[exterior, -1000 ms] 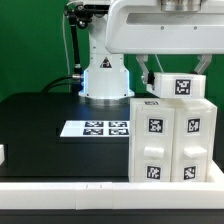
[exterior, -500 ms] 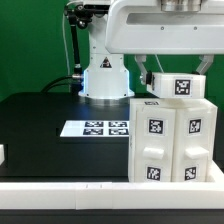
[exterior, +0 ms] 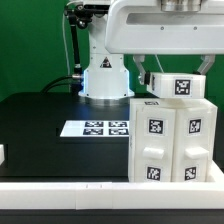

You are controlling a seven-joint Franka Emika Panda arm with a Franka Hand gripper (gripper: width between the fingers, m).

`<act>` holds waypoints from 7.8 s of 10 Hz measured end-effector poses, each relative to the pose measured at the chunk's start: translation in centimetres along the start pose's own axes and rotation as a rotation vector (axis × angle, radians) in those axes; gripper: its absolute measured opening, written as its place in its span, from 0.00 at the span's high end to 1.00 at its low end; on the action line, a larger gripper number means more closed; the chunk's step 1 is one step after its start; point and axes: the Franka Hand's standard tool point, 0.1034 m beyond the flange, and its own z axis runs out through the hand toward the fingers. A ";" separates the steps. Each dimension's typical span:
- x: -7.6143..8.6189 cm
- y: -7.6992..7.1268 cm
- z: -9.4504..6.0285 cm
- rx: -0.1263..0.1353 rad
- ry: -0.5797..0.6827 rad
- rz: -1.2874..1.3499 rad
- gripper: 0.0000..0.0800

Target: Assemble cabinet

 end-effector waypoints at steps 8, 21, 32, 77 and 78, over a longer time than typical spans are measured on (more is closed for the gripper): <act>0.9 -0.3 0.0 0.002 0.044 -0.002 0.31; 1.1 -0.1 0.0 0.064 0.092 0.470 0.31; 1.5 0.4 0.2 0.255 0.030 1.491 0.31; 1.8 -1.5 -2.8 0.000 0.071 -0.891 0.19; 1.8 -1.4 -2.6 0.001 0.067 -0.890 0.19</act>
Offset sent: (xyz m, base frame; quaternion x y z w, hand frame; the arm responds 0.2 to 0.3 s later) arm 0.0019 0.0061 0.0026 -0.0200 0.0246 0.0039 0.9995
